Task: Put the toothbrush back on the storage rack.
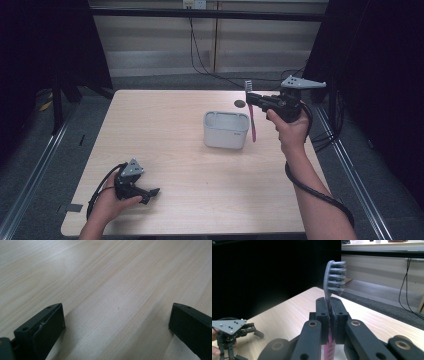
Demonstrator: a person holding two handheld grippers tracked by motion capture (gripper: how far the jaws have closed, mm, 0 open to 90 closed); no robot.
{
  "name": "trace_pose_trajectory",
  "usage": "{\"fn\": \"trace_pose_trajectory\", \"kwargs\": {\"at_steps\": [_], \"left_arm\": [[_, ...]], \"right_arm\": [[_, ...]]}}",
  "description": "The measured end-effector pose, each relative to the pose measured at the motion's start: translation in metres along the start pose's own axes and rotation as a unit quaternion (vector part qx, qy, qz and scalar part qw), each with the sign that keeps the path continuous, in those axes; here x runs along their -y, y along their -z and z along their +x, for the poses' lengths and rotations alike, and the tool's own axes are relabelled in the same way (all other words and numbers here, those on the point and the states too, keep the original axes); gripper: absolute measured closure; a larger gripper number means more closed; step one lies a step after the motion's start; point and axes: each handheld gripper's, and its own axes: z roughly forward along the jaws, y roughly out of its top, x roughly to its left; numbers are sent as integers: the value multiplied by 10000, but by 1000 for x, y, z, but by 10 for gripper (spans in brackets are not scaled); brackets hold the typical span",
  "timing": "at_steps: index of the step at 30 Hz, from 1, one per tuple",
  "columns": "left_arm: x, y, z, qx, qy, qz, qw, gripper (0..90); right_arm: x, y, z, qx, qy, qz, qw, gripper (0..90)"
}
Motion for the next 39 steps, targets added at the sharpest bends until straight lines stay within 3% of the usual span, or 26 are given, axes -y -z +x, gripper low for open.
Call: {"fn": "trace_pose_trajectory", "kwargs": {"at_steps": [39], "left_arm": [[0, 0, 0, 2, 0, 1, 10000, 0]], "right_arm": [[-12, -22, -14, 99, 120, -265, 9995, 861]]}}
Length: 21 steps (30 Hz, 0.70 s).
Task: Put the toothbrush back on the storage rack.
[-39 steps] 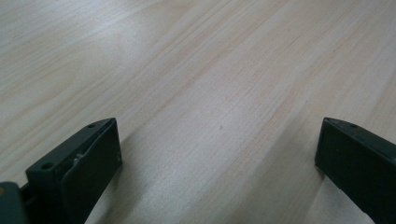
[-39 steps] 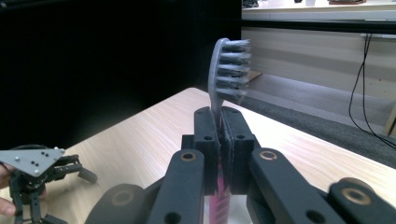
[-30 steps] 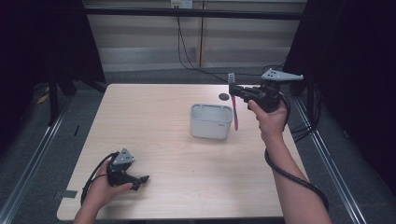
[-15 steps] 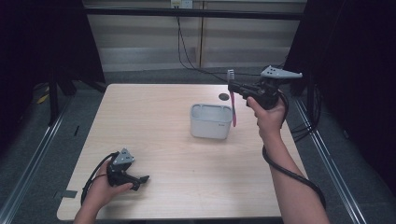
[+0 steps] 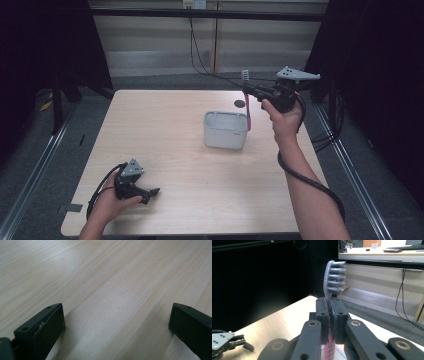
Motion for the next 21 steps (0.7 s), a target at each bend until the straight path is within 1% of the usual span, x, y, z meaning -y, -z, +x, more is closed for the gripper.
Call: {"fn": "trace_pose_trajectory", "kwargs": {"at_steps": [6, 12, 21], "left_arm": [[0, 0, 0, 3, 5, 0, 10000, 0], [0, 0, 0, 1, -1, 0, 10000, 0], [0, 0, 0, 0, 0, 0, 10000, 0]], "right_arm": [[0, -5, -3, 60, 33, -16, 10000, 861], [0, -9, -7, 98, -1, -96, 9999, 861], [0, -13, -12, 141, 11, -80, 9999, 861]]}}
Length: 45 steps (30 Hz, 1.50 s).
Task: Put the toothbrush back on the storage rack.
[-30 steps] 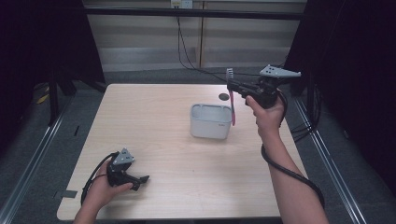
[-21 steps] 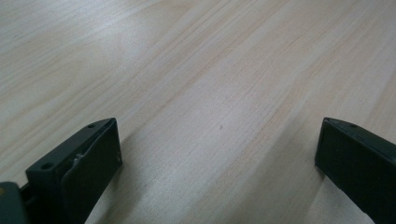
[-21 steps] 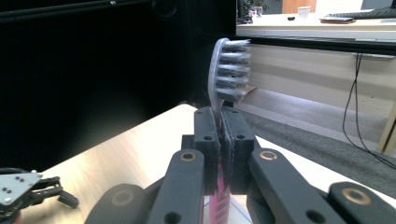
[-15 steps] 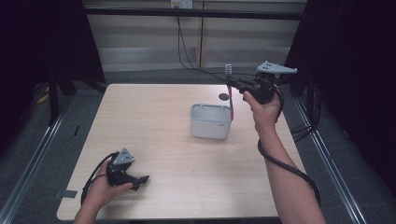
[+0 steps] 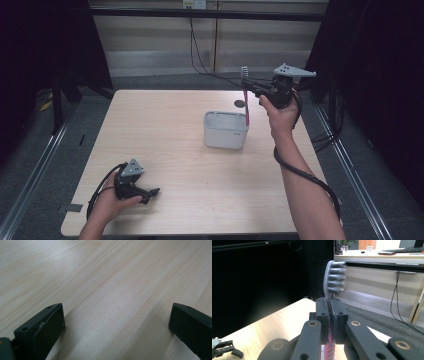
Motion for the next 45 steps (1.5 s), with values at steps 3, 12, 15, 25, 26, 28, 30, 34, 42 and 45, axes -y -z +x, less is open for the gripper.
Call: {"fn": "trace_pose_trajectory", "kwargs": {"at_steps": [3, 12, 15, 25, 26, 28, 30, 34, 42, 45], "left_arm": [[0, 0, 0, -1, 0, 0, 10000, 0], [0, 0, 0, 2, 6, -3, 10000, 0], [0, 0, 0, 0, 3, -4, 10000, 0], [0, 0, 0, -1, 0, -2, 10000, 0], [0, 0, 0, -4, -1, -3, 10000, 0], [0, 0, 0, 2, 4, -7, 10000, 0], [0, 0, 0, -1, -1, -2, 10000, 0], [0, 0, 0, 2, 1, -8, 10000, 0], [0, 0, 0, -1, 2, -3, 10000, 0], [0, 0, 0, -3, -2, -2, 10000, 0]], "right_arm": [[1, -1, -2, 31, -15, 21, 10000, 861], [3, -6, -7, 60, -25, 17, 10000, 861], [3, -7, -7, 81, 7, 18, 10000, 861], [10, -11, -10, 101, 37, -2, 9999, 860], [12, -12, -10, 91, -16, 5, 10000, 861], [15, -14, -11, 67, -9, 8, 10000, 861], [17, -16, -11, 62, -45, 5, 10000, 861], [21, -18, -11, 78, -48, 16, 10000, 860], [24, -20, -10, 54, -54, 11, 10000, 860], [27, -21, -8, 91, -14, 63, 9999, 860]]}}
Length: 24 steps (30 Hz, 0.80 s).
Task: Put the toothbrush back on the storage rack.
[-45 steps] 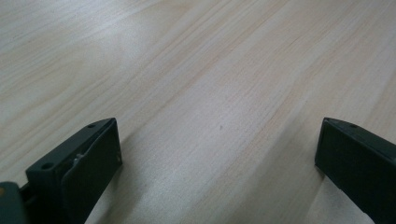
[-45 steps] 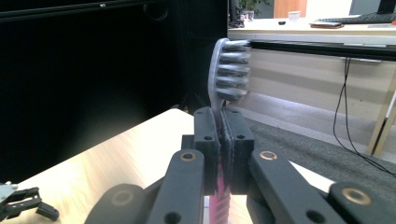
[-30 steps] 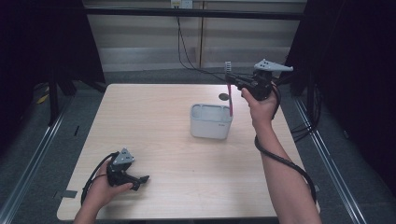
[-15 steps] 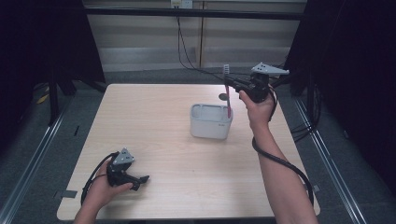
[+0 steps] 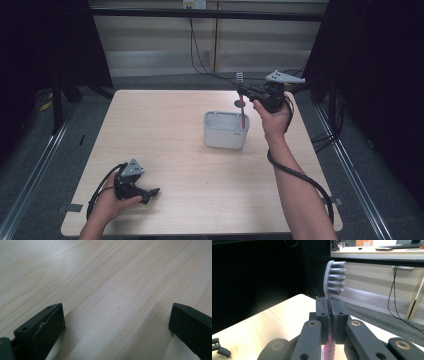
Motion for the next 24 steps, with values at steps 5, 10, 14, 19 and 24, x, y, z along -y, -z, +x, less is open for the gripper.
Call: {"fn": "trace_pose_trajectory", "kwargs": {"at_steps": [5, 10, 14, 19, 24], "left_arm": [[0, 0, 0, 0, -1, 0, 10000, 0], [0, 0, 0, 0, 1, 1, 10000, 0], [0, 0, 0, 5, 7, 0, 10000, 0], [0, 0, 0, 5, 5, 1, 10000, 0], [0, 0, 0, 4, 1, 3, 10000, 0]], "right_arm": [[4, 0, -1, 80, -36, 8, 10000, 860], [7, -1, -1, 129, -42, 7, 9999, 861], [11, -1, -1, 161, -57, 2, 9999, 860], [15, 2, -2, 215, -67, 15, 9997, 860], [20, 6, -5, 282, -127, -29, 9995, 860]]}}
